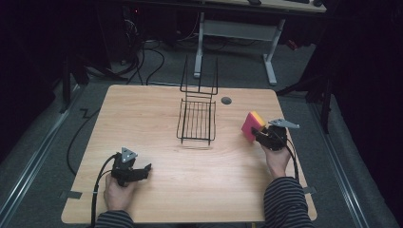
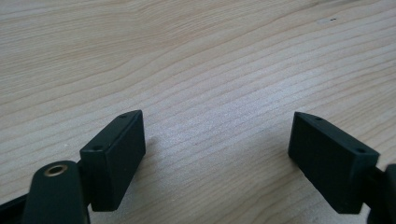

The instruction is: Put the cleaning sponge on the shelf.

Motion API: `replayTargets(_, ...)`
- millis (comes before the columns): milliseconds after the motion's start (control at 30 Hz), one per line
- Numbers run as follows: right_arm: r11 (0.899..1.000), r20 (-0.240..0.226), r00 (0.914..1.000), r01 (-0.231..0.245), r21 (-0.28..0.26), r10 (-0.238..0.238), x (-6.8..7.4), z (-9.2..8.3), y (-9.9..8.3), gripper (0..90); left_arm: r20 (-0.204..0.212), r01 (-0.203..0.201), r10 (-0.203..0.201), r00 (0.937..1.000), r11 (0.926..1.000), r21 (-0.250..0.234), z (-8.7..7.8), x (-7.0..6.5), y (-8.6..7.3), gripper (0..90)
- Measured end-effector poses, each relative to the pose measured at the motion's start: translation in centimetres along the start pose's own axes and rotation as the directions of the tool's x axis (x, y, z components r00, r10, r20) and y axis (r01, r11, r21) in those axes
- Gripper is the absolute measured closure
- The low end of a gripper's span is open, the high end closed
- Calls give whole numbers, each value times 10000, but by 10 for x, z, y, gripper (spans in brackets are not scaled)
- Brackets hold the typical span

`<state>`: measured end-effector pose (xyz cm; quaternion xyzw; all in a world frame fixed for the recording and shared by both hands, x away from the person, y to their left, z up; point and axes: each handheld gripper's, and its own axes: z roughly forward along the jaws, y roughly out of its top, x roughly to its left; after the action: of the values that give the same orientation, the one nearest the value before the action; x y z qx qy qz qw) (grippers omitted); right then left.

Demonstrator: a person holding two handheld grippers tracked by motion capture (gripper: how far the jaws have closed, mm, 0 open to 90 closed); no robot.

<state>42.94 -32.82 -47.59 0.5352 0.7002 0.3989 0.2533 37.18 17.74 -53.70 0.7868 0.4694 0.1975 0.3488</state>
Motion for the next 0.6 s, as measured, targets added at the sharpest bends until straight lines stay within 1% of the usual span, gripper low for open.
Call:
replayTargets(100,9999,-114,9999,101,-19,-102,2,-4,1,606,0,-1,1,10000,10000,-1,0,0,0,193)
replayTargets(300,9998,-284,9995,144,-99,-147,6,-12,3,606,1,0,0,10000,10000,-1,0,0,0,193)
replayTargets(467,9999,-412,9991,66,-119,-71,8,-17,4,606,0,-1,1,10000,10000,0,0,0,0,193)
replayTargets(567,9997,-506,9986,164,-186,-174,10,-21,5,607,-1,1,-1,10000,10000,-2,0,0,0,193)
replayTargets(600,9998,-541,9984,125,-159,-134,11,-23,5,606,-1,1,-1,10000,10000,-1,0,0,0,193)
